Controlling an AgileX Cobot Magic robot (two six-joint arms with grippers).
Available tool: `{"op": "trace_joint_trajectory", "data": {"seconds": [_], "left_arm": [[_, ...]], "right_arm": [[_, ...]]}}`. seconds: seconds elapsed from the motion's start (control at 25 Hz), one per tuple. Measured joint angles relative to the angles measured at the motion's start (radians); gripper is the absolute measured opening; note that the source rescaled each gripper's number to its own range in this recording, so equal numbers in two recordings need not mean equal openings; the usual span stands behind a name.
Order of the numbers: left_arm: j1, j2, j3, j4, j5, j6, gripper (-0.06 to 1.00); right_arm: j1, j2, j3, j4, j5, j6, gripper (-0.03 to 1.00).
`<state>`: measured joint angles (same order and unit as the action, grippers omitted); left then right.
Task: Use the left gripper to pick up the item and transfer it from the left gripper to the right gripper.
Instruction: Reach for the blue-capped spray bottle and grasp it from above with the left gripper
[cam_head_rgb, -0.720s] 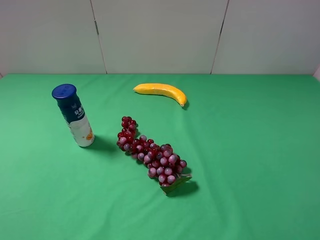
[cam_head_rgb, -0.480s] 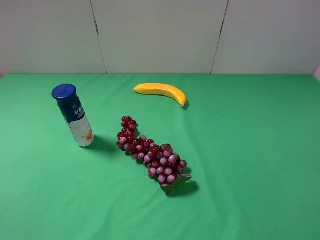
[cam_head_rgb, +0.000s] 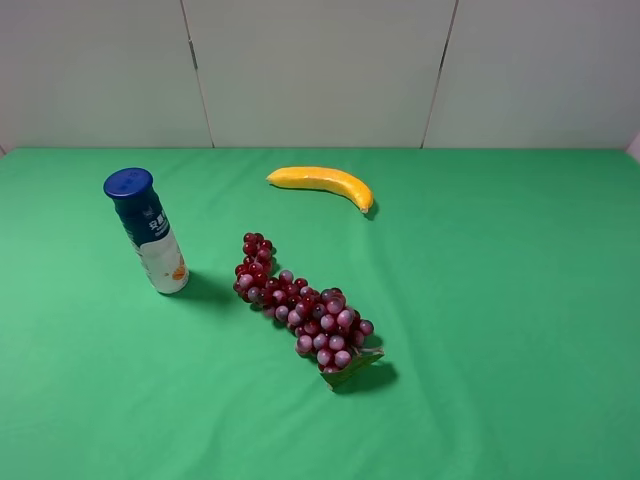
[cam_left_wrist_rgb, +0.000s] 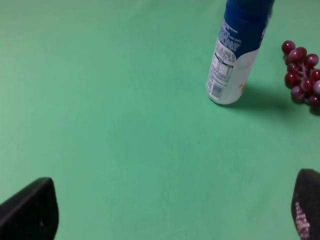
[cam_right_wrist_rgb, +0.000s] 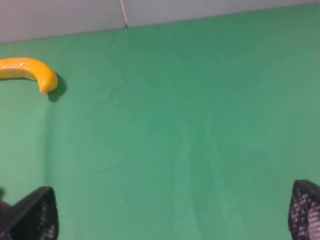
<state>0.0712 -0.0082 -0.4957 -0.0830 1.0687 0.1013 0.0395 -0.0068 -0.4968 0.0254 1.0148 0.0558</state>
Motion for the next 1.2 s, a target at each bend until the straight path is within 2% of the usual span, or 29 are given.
{"op": "trace_joint_trajectory", "data": {"seconds": [0.4, 0.52, 0.8, 1.2], "left_arm": [[0.000, 0.000, -0.006, -0.003, 0.002, 0.000, 0.87], [0.000, 0.022, -0.043, -0.003, 0.036, 0.000, 0.88], [0.000, 0.204, -0.171, -0.003, 0.064, 0.000, 0.98], [0.000, 0.526, -0.347, -0.036, 0.064, 0.005, 0.99]], "right_arm": [[0.000, 0.000, 0.000, 0.000, 0.000, 0.000, 1.00], [0.000, 0.000, 0.000, 0.000, 0.000, 0.000, 1.00], [0.000, 0.000, 0.000, 0.000, 0.000, 0.000, 1.00], [0.000, 0.000, 0.000, 0.000, 0.000, 0.000, 1.00]]}}
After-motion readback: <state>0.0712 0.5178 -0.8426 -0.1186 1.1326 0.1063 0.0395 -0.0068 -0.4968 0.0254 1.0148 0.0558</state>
